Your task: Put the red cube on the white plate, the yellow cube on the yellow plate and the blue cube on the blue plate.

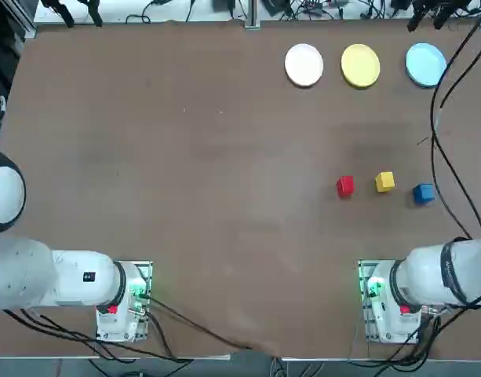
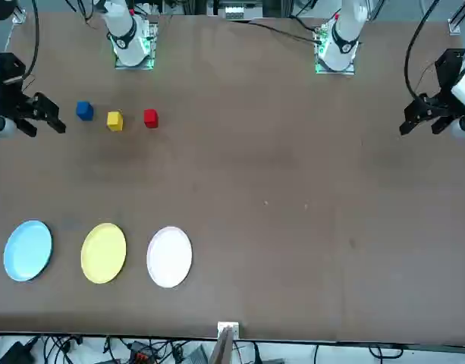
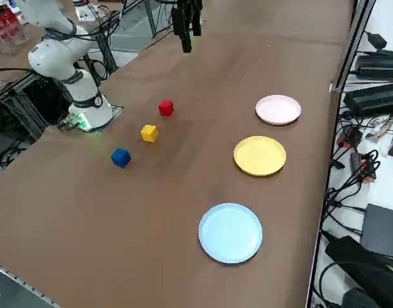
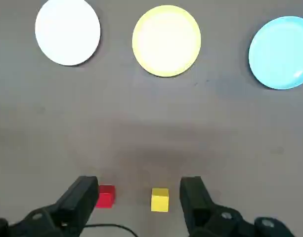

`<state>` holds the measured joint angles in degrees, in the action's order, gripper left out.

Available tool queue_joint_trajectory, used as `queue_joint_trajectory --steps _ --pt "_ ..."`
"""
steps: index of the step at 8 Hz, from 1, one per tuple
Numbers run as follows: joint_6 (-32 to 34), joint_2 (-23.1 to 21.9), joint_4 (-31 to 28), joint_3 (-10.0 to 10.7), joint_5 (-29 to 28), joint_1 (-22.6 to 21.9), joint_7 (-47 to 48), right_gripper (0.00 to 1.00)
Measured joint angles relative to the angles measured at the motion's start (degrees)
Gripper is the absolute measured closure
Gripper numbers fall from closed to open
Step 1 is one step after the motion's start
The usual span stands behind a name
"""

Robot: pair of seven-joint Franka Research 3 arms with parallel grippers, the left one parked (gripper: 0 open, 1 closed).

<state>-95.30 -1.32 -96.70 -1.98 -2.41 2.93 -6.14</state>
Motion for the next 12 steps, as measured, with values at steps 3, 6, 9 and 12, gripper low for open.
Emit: queue_joint_trajectory --steps 3,6,9,12 --pt "0.4 0.0 0.0 0.0 0.0 0.3 0.0 0.00" --pt "2.2 0.4 -0.1 0.0 0.0 0.7 0.0 0.00" --pt "6.0 2.7 -0.5 0.0 0.0 0.9 0.0 0.00" --pt "5.8 3.1 -10.7 -0.6 -0.5 0.5 0.0 0.01"
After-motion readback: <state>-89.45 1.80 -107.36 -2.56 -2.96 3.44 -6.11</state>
